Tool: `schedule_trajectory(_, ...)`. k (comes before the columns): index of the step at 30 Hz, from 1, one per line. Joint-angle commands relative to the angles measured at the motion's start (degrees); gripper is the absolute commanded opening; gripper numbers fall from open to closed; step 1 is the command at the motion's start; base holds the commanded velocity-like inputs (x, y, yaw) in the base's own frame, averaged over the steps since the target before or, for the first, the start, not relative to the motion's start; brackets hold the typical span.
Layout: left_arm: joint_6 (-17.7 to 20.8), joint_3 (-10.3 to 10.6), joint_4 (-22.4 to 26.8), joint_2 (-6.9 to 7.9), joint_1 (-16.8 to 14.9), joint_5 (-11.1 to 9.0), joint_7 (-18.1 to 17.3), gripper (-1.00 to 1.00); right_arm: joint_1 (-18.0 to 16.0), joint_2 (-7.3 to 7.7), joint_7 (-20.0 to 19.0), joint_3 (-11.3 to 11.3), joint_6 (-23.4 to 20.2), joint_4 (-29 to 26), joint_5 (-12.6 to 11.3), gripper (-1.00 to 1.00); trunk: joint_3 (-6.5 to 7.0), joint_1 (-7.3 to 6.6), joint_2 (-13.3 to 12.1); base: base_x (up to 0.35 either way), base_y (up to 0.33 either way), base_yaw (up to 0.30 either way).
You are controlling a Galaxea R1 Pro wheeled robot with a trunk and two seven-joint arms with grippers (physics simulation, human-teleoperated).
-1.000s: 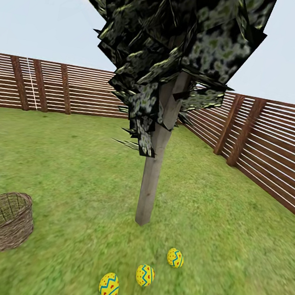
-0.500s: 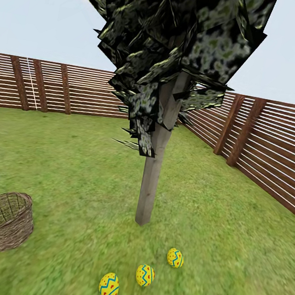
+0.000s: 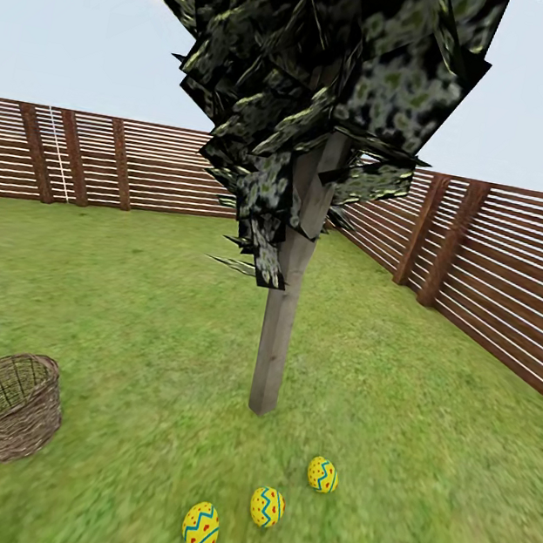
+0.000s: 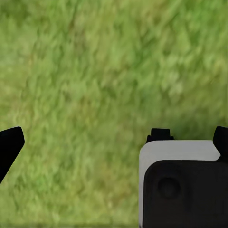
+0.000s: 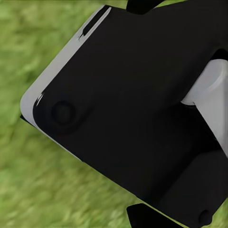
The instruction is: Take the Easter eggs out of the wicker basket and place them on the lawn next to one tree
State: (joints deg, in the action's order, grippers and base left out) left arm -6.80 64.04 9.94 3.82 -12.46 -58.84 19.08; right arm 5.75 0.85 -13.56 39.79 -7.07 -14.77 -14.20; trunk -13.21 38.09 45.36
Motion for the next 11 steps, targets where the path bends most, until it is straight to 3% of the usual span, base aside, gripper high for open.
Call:
schedule_trajectory(1,-0.13,0.49,0.17,0.05,-0.02,-0.55,0.34,1.0,0.02,-0.02,-0.24,0.29,-0.49,-0.17,-0.36,1.0,-0.07,0.01,0.06,0.0,0.0,0.0)
schedule_trajectory(11,-0.15,0.49,0.17,0.12,-0.02,-0.52,0.34,1.0,0.02,-0.05,-0.24,0.29,-0.49,-0.17,-0.38,1.0,-0.07,0.01,0.06,0.0,0.0,0.0)
